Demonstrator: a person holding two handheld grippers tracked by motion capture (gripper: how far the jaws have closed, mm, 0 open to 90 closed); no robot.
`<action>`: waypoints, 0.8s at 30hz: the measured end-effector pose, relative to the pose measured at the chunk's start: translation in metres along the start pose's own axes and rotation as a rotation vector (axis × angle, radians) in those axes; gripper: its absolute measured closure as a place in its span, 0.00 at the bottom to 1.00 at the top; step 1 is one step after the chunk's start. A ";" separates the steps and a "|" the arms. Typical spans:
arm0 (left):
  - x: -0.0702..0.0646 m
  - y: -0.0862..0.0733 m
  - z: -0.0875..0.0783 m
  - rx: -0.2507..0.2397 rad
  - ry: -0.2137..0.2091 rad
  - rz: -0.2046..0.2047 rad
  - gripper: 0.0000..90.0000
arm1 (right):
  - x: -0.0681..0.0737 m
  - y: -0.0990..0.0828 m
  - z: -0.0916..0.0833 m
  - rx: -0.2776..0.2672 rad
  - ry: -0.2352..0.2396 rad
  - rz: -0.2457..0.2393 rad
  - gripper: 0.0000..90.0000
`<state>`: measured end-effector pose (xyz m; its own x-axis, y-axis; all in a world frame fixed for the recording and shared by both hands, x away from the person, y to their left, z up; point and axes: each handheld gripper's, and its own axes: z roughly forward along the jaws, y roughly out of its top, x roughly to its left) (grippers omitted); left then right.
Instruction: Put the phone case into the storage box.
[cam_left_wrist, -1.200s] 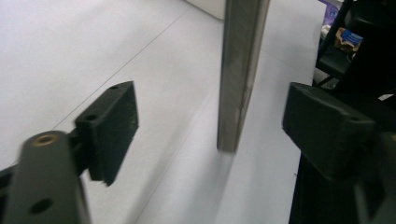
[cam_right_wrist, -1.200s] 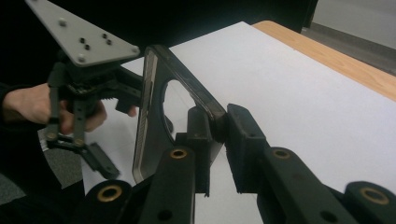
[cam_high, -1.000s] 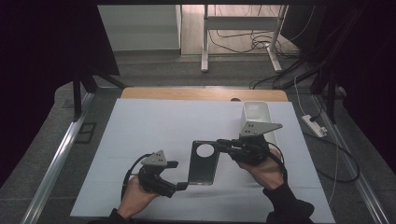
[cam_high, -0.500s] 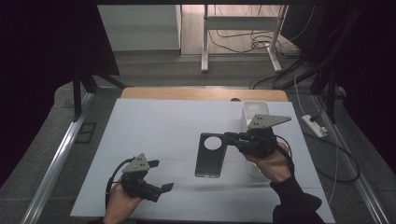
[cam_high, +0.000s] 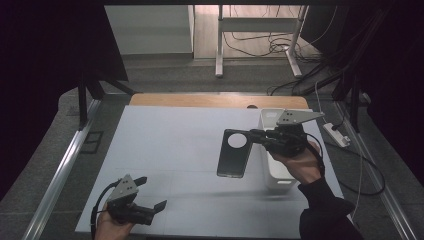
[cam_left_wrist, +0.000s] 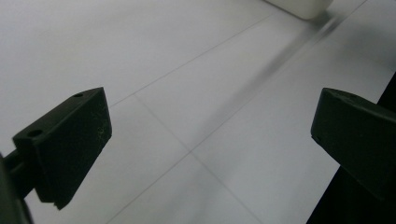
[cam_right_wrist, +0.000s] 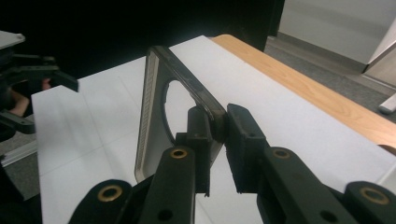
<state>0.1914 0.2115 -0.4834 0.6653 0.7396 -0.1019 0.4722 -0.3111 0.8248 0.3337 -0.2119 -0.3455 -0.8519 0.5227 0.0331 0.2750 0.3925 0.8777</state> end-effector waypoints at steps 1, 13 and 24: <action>0.001 -0.003 -0.003 -0.003 0.009 -0.005 0.00 | -0.001 0.001 -0.001 -0.003 0.001 -0.001 0.88; 0.009 -0.025 -0.022 0.005 0.088 -0.045 0.00 | -0.024 0.010 -0.012 -0.019 -0.050 -0.006 0.88; 0.013 -0.037 -0.028 0.003 0.140 -0.068 0.00 | -0.049 0.022 -0.029 -0.028 -0.118 -0.004 0.88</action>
<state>0.1669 0.2491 -0.4997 0.5447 0.8349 -0.0787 0.5154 -0.2593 0.8168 0.3686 -0.2513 -0.3140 -0.7944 0.6069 -0.0258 0.2573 0.3746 0.8907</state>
